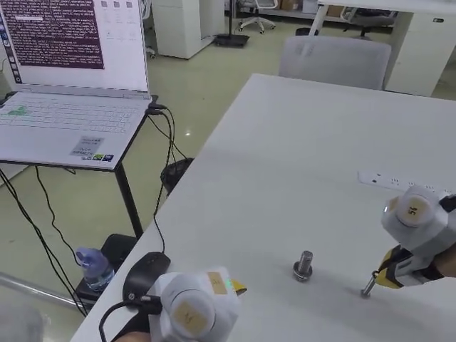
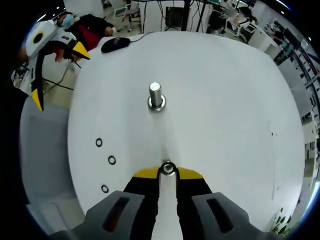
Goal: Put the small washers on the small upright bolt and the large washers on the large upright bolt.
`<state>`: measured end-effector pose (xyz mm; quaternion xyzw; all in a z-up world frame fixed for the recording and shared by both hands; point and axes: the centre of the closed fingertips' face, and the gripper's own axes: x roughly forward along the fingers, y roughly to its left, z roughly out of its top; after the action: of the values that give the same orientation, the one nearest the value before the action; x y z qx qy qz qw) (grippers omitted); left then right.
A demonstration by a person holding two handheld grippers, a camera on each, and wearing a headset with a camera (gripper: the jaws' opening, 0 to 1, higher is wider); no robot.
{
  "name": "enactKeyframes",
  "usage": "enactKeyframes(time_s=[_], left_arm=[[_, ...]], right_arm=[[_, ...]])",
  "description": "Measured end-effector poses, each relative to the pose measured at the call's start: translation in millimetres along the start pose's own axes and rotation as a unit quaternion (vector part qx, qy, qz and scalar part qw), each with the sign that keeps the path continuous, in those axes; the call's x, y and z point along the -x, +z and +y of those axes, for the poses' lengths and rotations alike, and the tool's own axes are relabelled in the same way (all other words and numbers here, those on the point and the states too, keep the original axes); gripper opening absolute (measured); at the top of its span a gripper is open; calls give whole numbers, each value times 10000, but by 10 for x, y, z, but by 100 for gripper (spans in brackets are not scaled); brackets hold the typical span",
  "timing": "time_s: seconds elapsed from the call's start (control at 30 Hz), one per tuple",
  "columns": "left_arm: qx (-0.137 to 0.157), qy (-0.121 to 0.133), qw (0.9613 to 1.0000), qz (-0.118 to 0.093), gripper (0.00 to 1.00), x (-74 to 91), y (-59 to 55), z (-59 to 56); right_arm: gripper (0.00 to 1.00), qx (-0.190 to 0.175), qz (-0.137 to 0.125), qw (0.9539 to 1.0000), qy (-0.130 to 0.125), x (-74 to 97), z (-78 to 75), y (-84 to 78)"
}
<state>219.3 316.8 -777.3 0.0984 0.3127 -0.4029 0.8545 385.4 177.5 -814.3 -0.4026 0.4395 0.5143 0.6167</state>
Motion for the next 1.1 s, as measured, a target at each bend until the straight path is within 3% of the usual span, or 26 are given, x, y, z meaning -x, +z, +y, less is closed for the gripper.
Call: enactKeyframes(time_s=[0.5,1.1], left_arm=[[15,-62,9999,108,85,-14,-56,-27],[110,-20,9998,169,82,13,-135,-20]], right_arm=[[13,58,133,9999,43,-92,9,-40],[13,158,295,9994,118,-362,15,-109]])
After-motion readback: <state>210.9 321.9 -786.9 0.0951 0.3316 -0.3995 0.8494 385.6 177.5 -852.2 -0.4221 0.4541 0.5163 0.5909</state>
